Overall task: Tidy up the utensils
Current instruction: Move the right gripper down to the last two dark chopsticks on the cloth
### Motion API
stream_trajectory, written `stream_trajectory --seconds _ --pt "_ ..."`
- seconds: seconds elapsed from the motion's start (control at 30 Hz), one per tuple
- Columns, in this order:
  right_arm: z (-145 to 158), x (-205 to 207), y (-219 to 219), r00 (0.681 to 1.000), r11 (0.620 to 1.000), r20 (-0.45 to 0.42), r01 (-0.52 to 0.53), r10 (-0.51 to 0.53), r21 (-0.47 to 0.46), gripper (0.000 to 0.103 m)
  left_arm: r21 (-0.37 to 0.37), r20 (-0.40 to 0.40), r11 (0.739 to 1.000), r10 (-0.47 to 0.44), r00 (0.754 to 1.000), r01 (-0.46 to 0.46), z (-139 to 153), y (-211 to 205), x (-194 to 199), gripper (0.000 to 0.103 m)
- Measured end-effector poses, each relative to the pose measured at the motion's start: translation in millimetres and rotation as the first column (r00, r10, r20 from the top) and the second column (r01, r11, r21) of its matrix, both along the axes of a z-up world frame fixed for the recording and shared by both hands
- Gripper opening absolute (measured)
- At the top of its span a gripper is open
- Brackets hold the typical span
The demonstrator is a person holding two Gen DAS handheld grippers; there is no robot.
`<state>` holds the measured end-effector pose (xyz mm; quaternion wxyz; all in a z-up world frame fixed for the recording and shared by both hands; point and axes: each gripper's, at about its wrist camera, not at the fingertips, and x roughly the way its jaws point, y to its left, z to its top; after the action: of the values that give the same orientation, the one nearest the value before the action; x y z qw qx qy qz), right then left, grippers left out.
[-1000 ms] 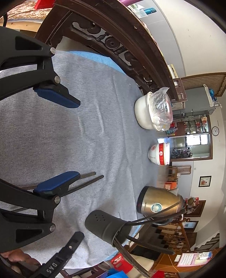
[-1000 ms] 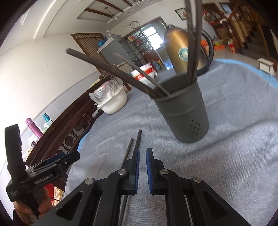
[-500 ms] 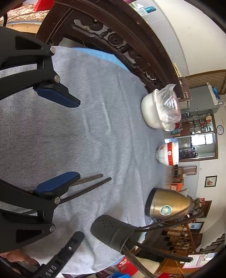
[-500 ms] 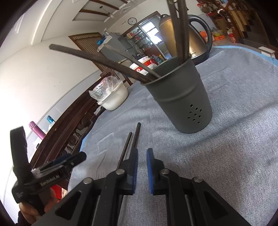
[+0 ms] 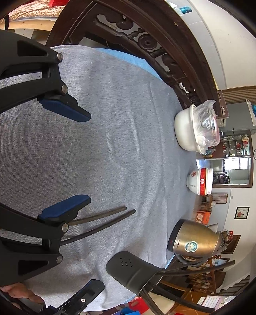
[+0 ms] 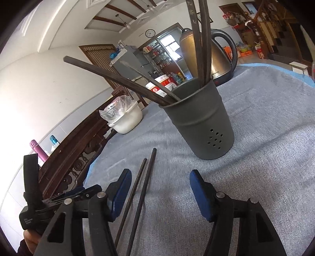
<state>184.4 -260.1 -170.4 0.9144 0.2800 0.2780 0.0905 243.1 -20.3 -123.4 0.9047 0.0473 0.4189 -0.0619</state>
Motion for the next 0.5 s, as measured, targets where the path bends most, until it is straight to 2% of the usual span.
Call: stream_trajectory --seconds 0.5 --pt "-6 8 0 0.998 1.0 -0.056 0.011 -0.012 -0.018 0.065 -0.007 -0.006 1.0 0.015 1.0 -0.015 -12 15 3 0.077"
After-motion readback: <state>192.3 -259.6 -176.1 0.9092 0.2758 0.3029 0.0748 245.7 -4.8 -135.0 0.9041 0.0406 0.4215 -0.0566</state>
